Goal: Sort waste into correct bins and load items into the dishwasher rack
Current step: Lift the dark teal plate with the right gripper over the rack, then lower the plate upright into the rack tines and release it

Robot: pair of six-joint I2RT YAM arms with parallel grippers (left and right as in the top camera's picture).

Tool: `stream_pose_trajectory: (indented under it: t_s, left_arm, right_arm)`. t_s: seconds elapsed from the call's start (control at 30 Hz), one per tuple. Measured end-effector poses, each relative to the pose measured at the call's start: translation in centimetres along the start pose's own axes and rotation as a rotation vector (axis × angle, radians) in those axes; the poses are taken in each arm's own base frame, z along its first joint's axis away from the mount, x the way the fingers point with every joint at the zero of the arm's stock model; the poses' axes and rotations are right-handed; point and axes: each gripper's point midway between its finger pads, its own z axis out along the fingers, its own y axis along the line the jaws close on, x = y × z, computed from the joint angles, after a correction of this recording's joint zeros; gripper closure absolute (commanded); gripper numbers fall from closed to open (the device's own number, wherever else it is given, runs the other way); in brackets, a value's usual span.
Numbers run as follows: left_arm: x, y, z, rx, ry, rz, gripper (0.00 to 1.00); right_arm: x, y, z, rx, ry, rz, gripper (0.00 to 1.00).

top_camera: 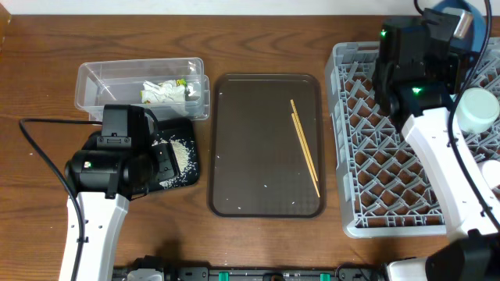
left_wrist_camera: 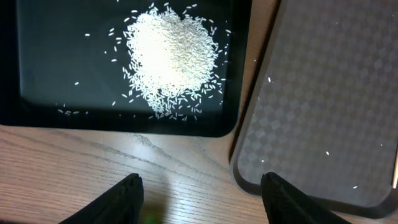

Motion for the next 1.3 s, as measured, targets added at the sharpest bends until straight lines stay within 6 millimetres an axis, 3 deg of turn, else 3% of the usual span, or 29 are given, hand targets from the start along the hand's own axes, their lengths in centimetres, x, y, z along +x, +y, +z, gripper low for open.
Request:
stream_pose_trajectory:
  t_s: [0.3,0.5,0.8,1.03,1.3]
  left_arm:
    - [0.0,0.0,0.0,0.0,0.0,0.0,0.36]
    - [0.0,0.0,0.0,0.0,0.0,0.0,0.36]
    - [0.0,0.0,0.0,0.0,0.0,0.0,0.36]
    - [0.0,0.0,0.0,0.0,0.0,0.0,0.36]
    - [0.0,0.0,0.0,0.0,0.0,0.0,0.36]
  right_arm:
    - [3.4,4.8,0.7,0.019,0.045,-0.215,0.99]
    - [4.7,7.5,-0.7,-0.011,0.032,-0.245,0.99]
    - [5.0,9.2,-3.9,-0.066,-0.013,-0.253,0.99]
    - [6.4,10.9,-6.6,-0.175,-0.016,-0.343,0.96]
    - [7.6,11.4,-7.0,-0.26,0.047,-0.299,0.87]
